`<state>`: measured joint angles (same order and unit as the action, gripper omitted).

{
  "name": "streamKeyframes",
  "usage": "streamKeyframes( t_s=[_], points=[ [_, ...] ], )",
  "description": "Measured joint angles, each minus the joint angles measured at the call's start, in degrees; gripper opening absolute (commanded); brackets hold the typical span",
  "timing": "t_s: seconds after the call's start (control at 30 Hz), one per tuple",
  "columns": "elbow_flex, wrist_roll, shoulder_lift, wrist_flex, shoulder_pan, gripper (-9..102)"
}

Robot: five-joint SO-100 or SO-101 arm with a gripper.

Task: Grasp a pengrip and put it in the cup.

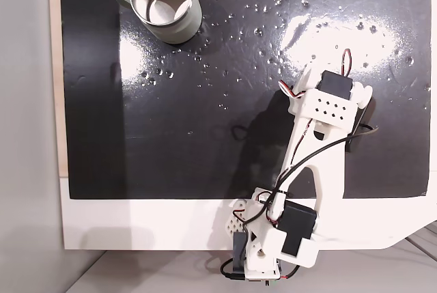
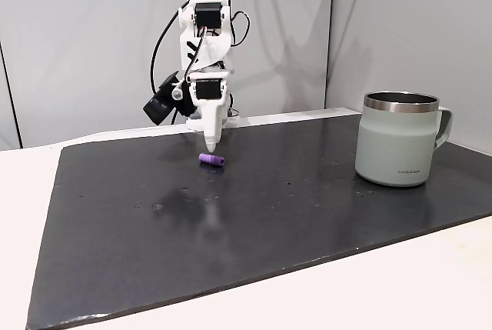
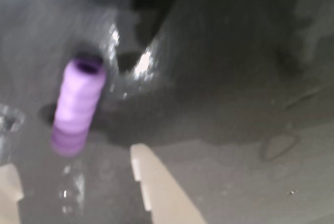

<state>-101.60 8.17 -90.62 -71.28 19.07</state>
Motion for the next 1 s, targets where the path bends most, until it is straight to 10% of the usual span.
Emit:
streamKeyframes(
  t_s=[1.0],
  points=[
    [-2.3, 0.0, 6.8, 6.1, 0.7, 0]
  ],
)
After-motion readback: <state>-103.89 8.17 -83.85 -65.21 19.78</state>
